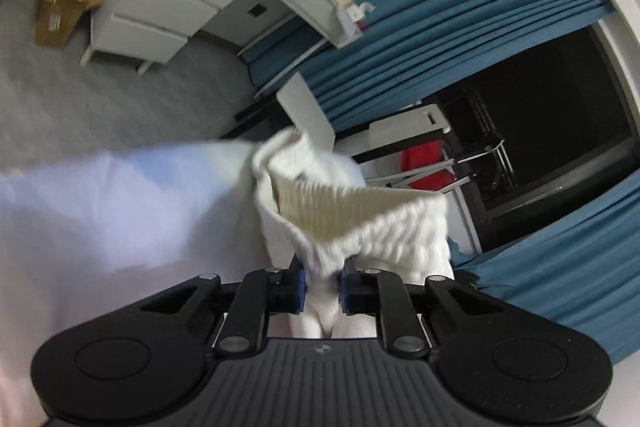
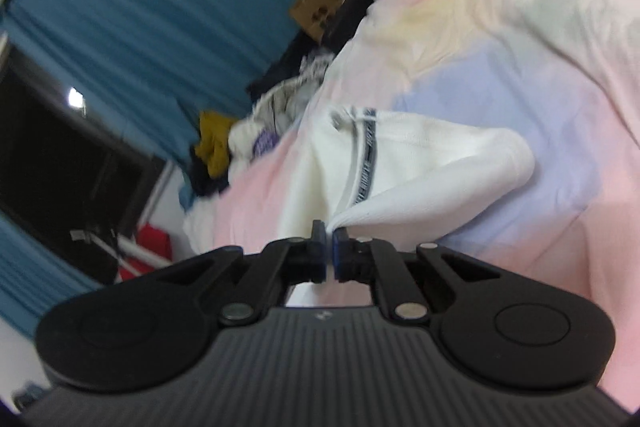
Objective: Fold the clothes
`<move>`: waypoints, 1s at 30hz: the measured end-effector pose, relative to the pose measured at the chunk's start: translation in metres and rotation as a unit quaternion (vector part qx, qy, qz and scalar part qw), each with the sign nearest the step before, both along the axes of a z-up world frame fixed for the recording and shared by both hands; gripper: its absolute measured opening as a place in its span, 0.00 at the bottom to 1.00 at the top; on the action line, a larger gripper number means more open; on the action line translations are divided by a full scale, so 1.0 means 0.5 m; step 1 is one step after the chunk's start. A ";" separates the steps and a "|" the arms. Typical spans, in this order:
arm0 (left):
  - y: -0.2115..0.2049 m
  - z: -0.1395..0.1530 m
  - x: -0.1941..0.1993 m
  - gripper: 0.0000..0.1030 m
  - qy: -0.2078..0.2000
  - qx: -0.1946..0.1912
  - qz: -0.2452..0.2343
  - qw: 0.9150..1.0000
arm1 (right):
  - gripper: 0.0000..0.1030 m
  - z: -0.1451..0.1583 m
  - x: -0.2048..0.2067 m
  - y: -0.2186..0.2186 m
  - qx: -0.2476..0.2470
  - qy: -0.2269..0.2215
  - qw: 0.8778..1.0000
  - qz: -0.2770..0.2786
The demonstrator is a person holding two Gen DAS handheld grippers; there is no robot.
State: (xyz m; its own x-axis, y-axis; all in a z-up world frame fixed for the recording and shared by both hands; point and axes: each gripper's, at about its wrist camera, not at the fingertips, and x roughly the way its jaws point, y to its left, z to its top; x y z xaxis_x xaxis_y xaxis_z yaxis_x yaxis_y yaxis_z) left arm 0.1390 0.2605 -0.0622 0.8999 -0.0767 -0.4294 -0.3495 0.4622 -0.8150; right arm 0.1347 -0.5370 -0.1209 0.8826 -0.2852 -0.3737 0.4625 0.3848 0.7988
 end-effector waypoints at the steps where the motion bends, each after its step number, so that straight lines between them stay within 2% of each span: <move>1: 0.007 0.011 -0.013 0.16 0.004 -0.005 -0.003 1.000 | 0.06 0.002 -0.009 -0.007 0.006 -0.002 1.000 -0.014; 4: 0.033 0.029 -0.070 0.16 0.029 -0.010 -0.011 0.999 | 0.06 0.012 -0.045 -0.020 0.004 -0.018 0.998 -0.053; 8: 0.078 0.010 -0.109 0.16 0.060 -0.051 -0.001 0.997 | 0.06 0.046 -0.082 -0.021 -0.065 -0.025 0.993 -0.092; 10: 0.097 -0.012 -0.112 0.16 0.072 -0.071 0.010 0.995 | 0.06 0.013 -0.078 -0.036 -0.023 0.026 0.995 -0.089; 12: 0.107 -0.036 -0.106 0.16 0.089 -0.070 0.012 0.993 | 0.06 -0.020 -0.075 -0.050 0.018 0.076 0.993 -0.085; 16: 0.110 -0.099 -0.117 0.17 0.116 -0.080 0.018 0.990 | 0.06 -0.085 -0.067 -0.080 0.100 0.175 0.976 -0.077; 18: 0.105 -0.116 -0.130 0.18 0.115 -0.078 0.023 0.990 | 0.06 -0.092 -0.065 -0.086 0.106 0.187 0.973 -0.078; 24: 0.110 -0.137 -0.142 0.22 0.109 -0.072 0.013 0.991 | 0.08 -0.060 -0.056 -0.067 0.062 0.200 0.974 -0.086; 25: 0.112 -0.135 -0.145 0.23 0.109 -0.069 0.010 0.992 | 0.08 -0.051 -0.062 -0.065 0.056 0.200 0.974 -0.091; 27: 0.110 -0.127 -0.159 0.34 0.103 -0.056 0.006 0.993 | 0.09 -0.031 -0.070 -0.063 0.039 0.203 0.973 -0.105; 28: 0.109 -0.119 -0.168 0.50 0.098 -0.047 0.005 0.994 | 0.09 -0.023 -0.072 -0.061 0.025 0.206 0.972 -0.113; 29: 0.110 -0.108 -0.177 0.60 0.091 -0.037 0.005 0.995 | 0.10 -0.011 -0.076 -0.056 0.003 0.212 0.970 -0.121; 30: 0.111 -0.096 -0.187 0.63 0.084 -0.027 0.005 0.996 | 0.13 0.007 -0.074 -0.046 -0.031 0.223 0.965 -0.133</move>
State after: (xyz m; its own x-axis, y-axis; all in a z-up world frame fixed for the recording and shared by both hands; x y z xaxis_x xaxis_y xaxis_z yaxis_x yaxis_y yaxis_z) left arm 0.0455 0.3158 -0.1103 0.8161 -0.0949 -0.5700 -0.4883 0.4143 -0.7681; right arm 0.0978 -0.5602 -0.1176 0.5306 -0.5134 -0.6745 0.8438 0.2448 0.4775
